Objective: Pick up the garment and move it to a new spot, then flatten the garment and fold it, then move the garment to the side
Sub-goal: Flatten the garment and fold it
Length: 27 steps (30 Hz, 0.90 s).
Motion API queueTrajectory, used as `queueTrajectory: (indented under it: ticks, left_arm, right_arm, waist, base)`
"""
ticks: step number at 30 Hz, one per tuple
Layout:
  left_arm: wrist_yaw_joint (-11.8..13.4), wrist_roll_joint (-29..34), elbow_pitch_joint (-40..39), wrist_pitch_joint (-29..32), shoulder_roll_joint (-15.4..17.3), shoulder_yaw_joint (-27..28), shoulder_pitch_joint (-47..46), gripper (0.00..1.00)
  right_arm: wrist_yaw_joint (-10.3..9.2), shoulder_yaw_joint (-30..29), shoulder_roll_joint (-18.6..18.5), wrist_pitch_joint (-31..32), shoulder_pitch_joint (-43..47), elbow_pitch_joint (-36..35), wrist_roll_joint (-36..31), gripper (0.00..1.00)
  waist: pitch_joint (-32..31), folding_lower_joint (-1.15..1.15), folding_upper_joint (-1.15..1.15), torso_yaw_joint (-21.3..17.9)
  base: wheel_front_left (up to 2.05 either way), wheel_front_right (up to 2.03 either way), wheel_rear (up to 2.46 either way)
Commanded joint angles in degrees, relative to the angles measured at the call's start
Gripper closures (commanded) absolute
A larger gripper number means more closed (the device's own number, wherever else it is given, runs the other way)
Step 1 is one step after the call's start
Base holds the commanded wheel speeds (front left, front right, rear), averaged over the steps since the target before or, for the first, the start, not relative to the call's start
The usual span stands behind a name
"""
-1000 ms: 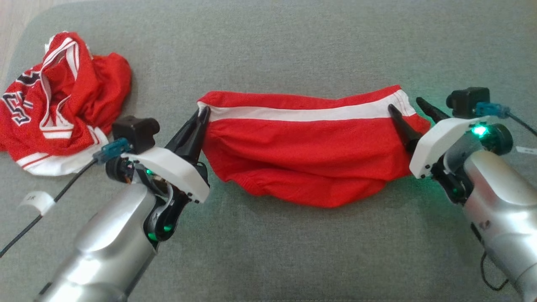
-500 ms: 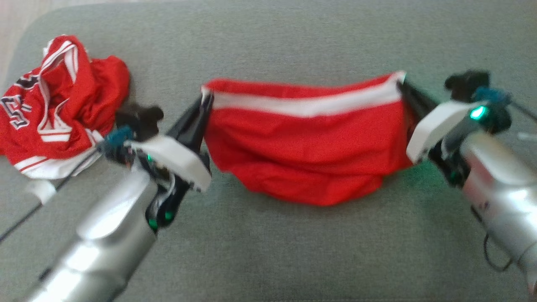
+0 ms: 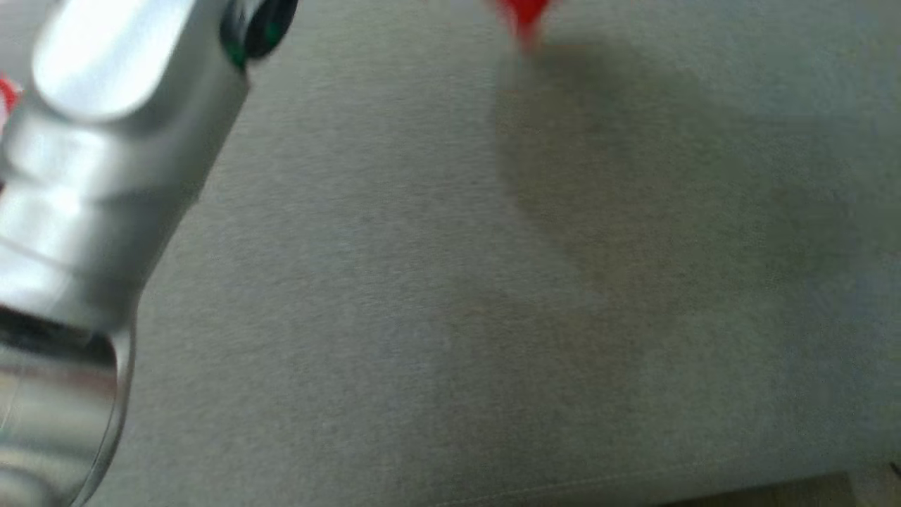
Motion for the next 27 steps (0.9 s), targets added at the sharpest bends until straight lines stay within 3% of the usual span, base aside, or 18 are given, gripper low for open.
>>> queueTrajectory:
  ticks: [1,6,13,22,23,27]
  left_arm:
    - [-0.67,0.47,0.80,-1.21,0.54,2.69,-4.17,1.00]
    - [-2.24,-0.28,4.51,-2.37,-0.88,1.69,-2.64,1.00]
    - [-3.34,1.08,3.33,-3.07,0.98,-5.50,14.51,1.00]
    - [2.85,7.96,-10.60,-3.19,2.86,-3.42,43.89,1.00]
    - [4.32,9.62,-13.83,-3.19,3.78,-2.60,50.24,1.00]
    - [6.68,10.06,-20.02,-3.19,5.24,-0.36,60.95,1.00]
  right_arm:
    - [0.11,-2.92,-1.60,-0.58,-0.47,-2.78,-2.75,1.00]
    - [0.11,-10.03,-3.03,-0.59,3.21,-9.47,-8.72,1.00]
    - [0.11,-18.03,-2.34,-0.59,23.56,-19.07,-11.49,1.00]
    - [0.11,-35.23,2.82,-0.59,57.02,-35.99,-16.58,1.00]
    - [0.11,-38.05,4.92,0.46,65.19,-41.71,-17.98,1.00]
    - [0.11,-42.27,7.98,5.66,78.08,-54.53,-20.08,1.00]
  waist:
    - [1.31,-0.01,0.00,-2.23]
    - [2.14,-0.01,0.00,-4.33]
    - [3.45,-0.01,0.00,-4.82]
    - [-0.19,-0.01,0.00,-3.56]
    - [-1.65,-0.01,0.00,-3.60]
    - [-4.43,-0.01,0.00,-3.74]
  base:
    - [0.00,0.00,0.00]
    - [0.00,0.00,0.00]
    - [0.00,0.00,0.00]
    - [0.00,0.00,0.00]
    - [0.00,0.00,0.00]
    - [0.00,0.00,0.00]
